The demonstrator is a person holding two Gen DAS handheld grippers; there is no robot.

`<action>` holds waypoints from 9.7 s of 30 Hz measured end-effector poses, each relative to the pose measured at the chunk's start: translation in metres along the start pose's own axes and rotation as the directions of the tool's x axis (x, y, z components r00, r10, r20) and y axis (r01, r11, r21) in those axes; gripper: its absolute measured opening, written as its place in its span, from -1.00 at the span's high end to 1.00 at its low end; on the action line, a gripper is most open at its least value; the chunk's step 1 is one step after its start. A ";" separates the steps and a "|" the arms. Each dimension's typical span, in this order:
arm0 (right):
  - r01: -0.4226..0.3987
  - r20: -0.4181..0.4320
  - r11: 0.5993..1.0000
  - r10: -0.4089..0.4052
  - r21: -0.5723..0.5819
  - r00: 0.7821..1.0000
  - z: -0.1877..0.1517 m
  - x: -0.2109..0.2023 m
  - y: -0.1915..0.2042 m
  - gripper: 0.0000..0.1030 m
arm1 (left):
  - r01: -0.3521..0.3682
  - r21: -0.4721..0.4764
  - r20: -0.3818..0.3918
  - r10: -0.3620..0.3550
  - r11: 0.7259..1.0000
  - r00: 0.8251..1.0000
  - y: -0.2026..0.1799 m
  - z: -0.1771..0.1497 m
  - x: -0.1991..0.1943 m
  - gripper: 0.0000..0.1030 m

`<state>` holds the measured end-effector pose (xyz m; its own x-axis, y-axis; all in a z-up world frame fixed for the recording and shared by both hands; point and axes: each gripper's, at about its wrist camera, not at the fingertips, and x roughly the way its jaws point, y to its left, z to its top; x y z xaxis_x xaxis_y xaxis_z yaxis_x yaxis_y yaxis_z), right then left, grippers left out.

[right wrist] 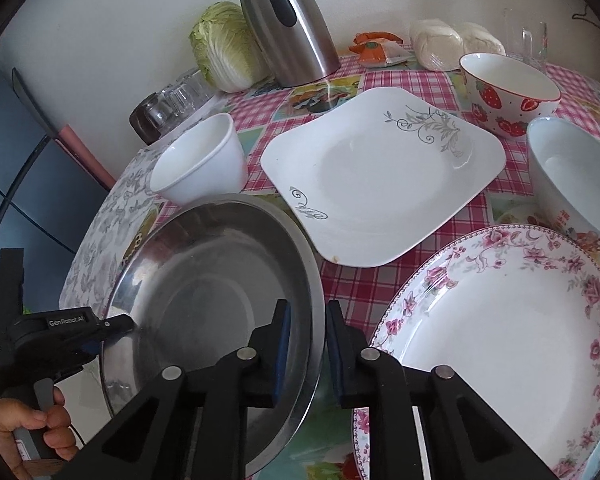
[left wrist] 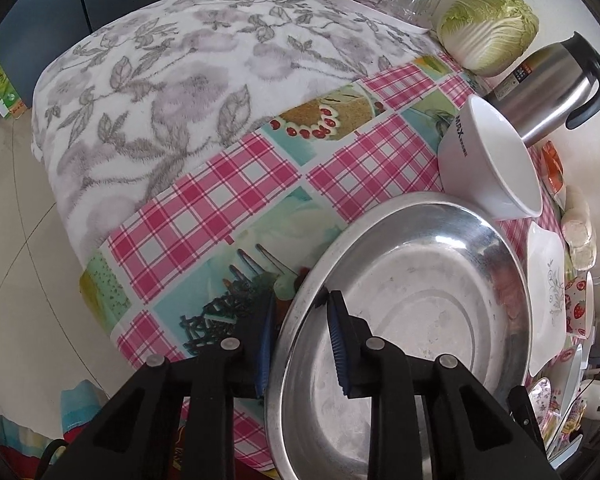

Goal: Organize plates and bowls

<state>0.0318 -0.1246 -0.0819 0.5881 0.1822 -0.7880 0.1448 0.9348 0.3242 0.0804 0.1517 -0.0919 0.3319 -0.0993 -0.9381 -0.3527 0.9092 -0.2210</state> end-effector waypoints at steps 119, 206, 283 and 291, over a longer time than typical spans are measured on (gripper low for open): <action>0.273 0.207 0.961 -0.277 0.047 0.938 0.107 -0.036 -0.102 0.74 | 0.154 0.355 -0.018 -0.158 0.922 0.987 -0.208 0.036 0.010 0.20; 0.158 0.153 0.927 -0.220 0.339 0.963 -0.017 -0.112 -0.130 -1.00 | 0.132 0.575 0.125 -0.247 0.807 0.961 -0.174 -0.096 -0.053 -0.94; -0.033 0.036 0.804 0.015 0.594 0.999 -0.052 -0.077 -0.204 0.79 | 0.449 0.378 -0.366 -0.315 0.810 0.876 -0.172 -0.125 0.022 0.78; 0.006 0.018 0.815 -0.019 0.579 1.000 -0.052 -0.084 -0.207 0.78 | 0.466 0.375 -0.387 -0.321 0.801 0.864 -0.176 -0.128 0.019 0.78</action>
<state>-0.0890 -0.3172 -0.1102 0.5992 0.1585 -0.7847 0.5824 0.5862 0.5631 0.0369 -0.0625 -0.1052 0.0612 -0.5343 -0.8431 0.2001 0.8341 -0.5141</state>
